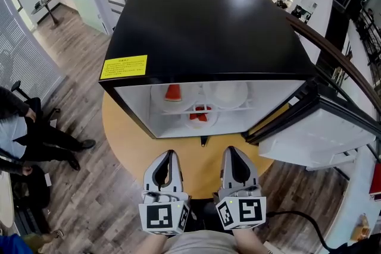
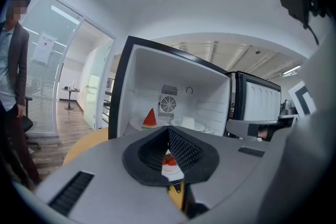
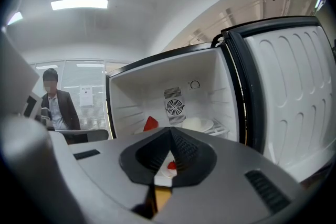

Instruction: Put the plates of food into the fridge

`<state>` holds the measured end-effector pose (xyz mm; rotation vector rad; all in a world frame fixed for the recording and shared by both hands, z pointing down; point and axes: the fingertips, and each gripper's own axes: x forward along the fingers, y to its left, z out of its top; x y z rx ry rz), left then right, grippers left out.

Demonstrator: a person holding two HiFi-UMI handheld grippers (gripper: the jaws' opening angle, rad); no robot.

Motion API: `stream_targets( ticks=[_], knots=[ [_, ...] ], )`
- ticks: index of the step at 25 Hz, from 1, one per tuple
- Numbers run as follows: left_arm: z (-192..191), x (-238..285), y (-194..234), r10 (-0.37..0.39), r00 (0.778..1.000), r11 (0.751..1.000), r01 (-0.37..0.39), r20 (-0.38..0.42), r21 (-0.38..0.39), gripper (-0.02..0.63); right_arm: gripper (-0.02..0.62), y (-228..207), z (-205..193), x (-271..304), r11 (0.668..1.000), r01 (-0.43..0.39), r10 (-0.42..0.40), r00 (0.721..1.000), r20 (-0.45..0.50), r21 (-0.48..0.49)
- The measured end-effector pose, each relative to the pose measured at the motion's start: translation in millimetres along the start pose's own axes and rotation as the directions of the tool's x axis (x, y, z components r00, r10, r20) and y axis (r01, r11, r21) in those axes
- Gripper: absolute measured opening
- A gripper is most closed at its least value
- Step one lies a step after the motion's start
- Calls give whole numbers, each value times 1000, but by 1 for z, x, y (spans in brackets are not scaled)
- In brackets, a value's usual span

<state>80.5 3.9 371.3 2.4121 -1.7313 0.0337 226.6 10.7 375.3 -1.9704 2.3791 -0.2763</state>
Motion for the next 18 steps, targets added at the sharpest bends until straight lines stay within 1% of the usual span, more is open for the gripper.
stream_targets(
  ticks=[11, 18],
  knots=[
    [3, -6, -1, 23, 1000, 1000, -23, 6, 12, 8, 12, 1, 1, -4, 1000, -1, 1, 1000, 5, -7],
    [3, -6, -2, 19, 1000, 1000, -19, 4, 17, 8, 12, 2, 5, -6, 1000, 1, -1, 1000, 16, -20]
  ],
)
